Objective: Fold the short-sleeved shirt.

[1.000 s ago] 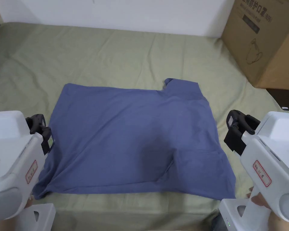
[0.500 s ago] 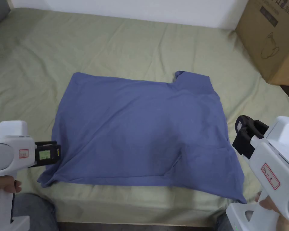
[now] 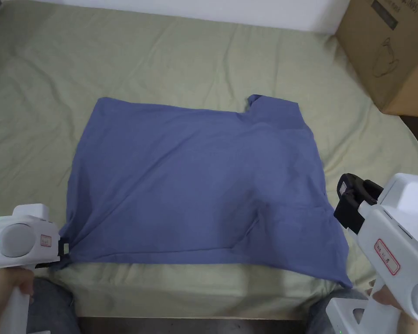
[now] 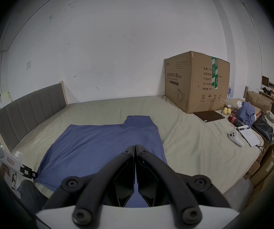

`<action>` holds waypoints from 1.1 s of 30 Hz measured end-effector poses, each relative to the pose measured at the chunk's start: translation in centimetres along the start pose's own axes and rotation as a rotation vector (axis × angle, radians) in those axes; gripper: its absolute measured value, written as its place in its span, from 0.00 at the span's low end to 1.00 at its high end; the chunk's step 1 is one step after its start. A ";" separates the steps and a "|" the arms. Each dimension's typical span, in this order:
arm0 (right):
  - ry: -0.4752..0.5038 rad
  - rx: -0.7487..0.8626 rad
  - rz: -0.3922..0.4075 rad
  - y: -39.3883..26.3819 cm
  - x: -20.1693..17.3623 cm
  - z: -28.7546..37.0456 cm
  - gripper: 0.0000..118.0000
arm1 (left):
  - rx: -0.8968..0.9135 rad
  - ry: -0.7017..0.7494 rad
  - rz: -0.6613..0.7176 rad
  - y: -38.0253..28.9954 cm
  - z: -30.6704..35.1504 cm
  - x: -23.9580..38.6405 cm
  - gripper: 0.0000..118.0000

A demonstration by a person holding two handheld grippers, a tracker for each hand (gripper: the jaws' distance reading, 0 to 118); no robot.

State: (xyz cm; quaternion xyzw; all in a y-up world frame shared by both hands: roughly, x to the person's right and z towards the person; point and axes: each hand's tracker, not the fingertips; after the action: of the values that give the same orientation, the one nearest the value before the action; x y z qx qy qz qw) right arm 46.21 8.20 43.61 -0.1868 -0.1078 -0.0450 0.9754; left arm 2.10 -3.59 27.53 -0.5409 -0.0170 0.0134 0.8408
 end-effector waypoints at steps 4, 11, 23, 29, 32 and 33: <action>-0.002 -0.018 -0.004 0.1 0.7 0.1 0.00 | 0.085 0.000 0.055 0.1 1.7 -0.6 0.00; -0.009 -0.264 -0.042 0.4 4.3 -1.7 0.02 | 0.289 -0.130 0.281 0.1 7.1 -2.7 0.00; -0.078 -0.731 -0.005 -7.7 8.7 -7.1 0.92 | 0.291 -0.126 0.289 0.0 7.7 -2.1 0.00; -0.022 -0.805 -0.070 -9.5 8.3 -8.6 0.53 | 0.275 -0.110 0.282 -0.2 7.4 -1.9 0.00; 0.010 -0.791 -0.071 -9.4 8.2 -8.7 0.06 | 0.271 -0.108 0.282 -0.2 7.6 -1.6 0.00; 0.037 -0.769 -0.101 -9.2 8.1 -8.6 0.06 | 0.272 -0.108 0.283 -0.2 7.7 -1.6 0.00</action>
State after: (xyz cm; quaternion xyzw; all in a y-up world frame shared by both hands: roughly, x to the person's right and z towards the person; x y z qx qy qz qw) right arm 54.59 -3.89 40.90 -0.5323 -0.0744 -0.1333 0.8327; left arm 0.21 3.26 30.89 -0.4178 0.0159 0.1626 0.8937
